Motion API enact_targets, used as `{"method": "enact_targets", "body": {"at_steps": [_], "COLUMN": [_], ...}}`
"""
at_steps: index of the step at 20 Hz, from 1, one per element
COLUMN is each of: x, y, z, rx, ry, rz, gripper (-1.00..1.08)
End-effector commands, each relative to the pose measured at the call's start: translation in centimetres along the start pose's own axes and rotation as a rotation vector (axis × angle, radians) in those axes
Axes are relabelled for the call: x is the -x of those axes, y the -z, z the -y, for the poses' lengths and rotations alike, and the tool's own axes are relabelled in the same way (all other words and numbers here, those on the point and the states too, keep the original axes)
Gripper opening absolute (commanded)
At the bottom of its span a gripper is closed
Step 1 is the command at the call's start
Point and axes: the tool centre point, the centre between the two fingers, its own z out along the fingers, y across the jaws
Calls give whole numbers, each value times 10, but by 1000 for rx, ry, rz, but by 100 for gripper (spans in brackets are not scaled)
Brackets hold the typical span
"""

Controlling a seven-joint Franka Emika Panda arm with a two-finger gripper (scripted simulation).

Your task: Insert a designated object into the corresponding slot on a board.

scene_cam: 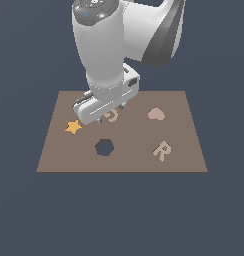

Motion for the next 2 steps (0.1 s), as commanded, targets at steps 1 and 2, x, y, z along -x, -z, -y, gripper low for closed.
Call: {"method": "enact_targets", "body": {"at_steps": [1, 2], "x": [0, 0], "y": [0, 0], "z": [0, 0], "rx": [0, 0], "ry": [0, 0], "rz": [0, 0], "gripper": [100, 100]}}
